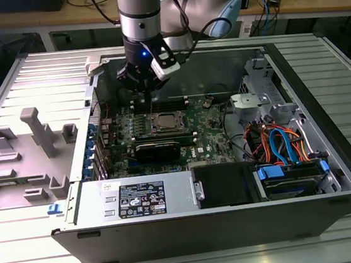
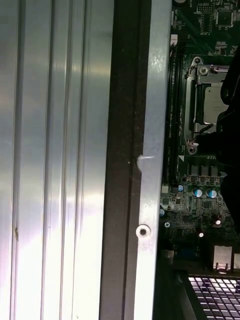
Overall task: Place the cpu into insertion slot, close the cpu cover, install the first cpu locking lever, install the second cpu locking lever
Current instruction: 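Install the first cpu locking lever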
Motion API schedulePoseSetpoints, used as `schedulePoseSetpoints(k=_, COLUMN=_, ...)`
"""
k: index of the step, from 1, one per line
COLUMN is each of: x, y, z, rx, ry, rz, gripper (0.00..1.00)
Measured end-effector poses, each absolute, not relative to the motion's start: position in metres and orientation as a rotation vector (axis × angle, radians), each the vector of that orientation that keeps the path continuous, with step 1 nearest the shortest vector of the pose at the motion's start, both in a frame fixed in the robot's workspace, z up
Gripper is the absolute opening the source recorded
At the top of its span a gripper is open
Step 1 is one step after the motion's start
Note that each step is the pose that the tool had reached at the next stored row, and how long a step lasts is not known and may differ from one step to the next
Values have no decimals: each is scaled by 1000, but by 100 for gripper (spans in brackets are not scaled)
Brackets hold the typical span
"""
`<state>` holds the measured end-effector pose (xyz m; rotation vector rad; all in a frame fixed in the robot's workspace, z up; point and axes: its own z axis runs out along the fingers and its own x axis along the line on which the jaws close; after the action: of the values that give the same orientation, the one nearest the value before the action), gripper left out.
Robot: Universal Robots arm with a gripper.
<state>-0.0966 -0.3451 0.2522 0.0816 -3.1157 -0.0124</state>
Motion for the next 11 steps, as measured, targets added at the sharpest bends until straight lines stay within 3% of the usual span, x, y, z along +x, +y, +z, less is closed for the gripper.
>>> schedulePoseSetpoints(k=11, x=-89, y=-345, z=252, rx=82, ry=-3116, rz=-13, gripper=11)
